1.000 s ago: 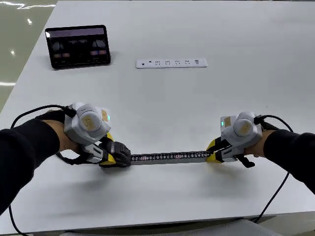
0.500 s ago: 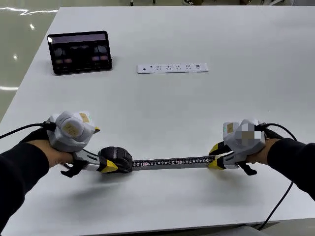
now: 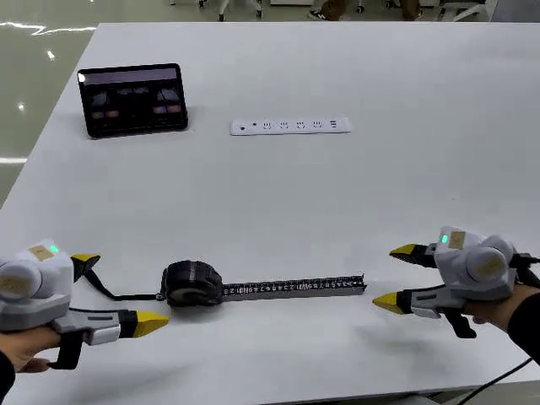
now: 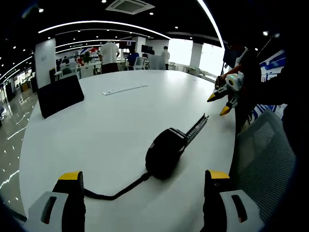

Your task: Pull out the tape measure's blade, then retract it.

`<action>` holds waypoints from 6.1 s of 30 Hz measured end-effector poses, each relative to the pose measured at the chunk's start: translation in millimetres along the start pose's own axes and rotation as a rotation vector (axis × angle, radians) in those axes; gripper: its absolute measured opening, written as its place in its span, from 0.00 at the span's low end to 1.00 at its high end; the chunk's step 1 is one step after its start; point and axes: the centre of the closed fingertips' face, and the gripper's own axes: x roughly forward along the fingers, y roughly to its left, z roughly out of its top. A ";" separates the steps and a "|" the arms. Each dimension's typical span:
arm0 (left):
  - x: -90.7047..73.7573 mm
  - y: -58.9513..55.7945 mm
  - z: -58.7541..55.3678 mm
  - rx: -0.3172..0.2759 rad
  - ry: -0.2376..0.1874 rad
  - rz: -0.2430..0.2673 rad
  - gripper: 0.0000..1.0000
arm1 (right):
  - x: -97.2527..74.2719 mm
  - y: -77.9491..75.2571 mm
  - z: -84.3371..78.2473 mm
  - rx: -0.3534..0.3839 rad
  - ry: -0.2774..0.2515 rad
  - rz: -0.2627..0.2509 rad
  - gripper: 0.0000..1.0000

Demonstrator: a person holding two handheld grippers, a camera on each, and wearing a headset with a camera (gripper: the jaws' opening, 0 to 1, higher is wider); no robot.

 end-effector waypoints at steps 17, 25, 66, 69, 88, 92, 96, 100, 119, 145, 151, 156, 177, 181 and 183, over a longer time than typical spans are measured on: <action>-49.7 -2.2 -8.3 -0.015 -0.072 0.067 1.00 | -78.0 17.6 -35.6 0.149 -0.045 -0.148 0.84; -49.8 -0.3 -10.5 -0.023 -0.071 0.062 1.00 | -85.5 24.0 -40.1 0.199 -0.057 -0.166 0.98; -28.5 -9.0 27.4 -0.026 -0.069 0.074 1.00 | -79.9 8.5 -17.3 0.121 -0.031 -0.150 1.00; -15.0 -10.0 40.9 -0.072 -0.080 0.087 1.00 | -72.7 4.5 -9.3 0.086 -0.023 -0.122 1.00; 59.3 -25.1 41.4 -0.169 -0.075 0.266 1.00 | -21.4 -11.1 13.4 -0.104 0.086 0.045 1.00; 67.3 -19.7 39.3 -0.174 -0.098 0.330 1.00 | -6.8 -12.6 17.2 -0.145 0.106 0.083 1.00; 80.5 -19.8 32.7 -0.155 -0.152 0.356 1.00 | 7.8 -12.0 25.8 -0.194 0.106 0.123 1.00; 89.8 -25.6 27.6 -0.171 -0.159 0.355 1.00 | 24.3 -8.3 30.7 -0.232 0.133 0.177 0.96; 92.8 -21.7 20.3 -0.252 -0.204 0.393 0.88 | 72.0 7.5 -4.3 -0.384 0.300 0.371 0.38; 94.3 -26.0 18.1 -0.313 -0.170 0.378 0.65 | 74.8 15.3 -14.8 -0.367 0.405 0.387 0.12; 93.8 -25.8 17.3 -0.310 -0.150 0.384 0.63 | 78.2 17.8 -11.9 -0.341 0.411 0.374 0.12; 94.4 -26.3 16.2 -0.300 -0.123 0.387 0.61 | 79.0 20.5 -10.9 -0.370 0.409 0.364 0.12; 94.7 -26.8 14.1 -0.309 -0.110 0.371 0.61 | 85.0 25.6 -2.4 -0.396 0.349 0.374 0.10; 94.9 -26.7 14.1 -0.311 -0.108 0.370 0.61 | 87.1 26.8 -0.3 -0.391 0.349 0.375 0.10; 94.8 -26.9 14.1 -0.311 -0.107 0.369 0.61 | 88.1 27.5 0.7 -0.385 0.347 0.377 0.10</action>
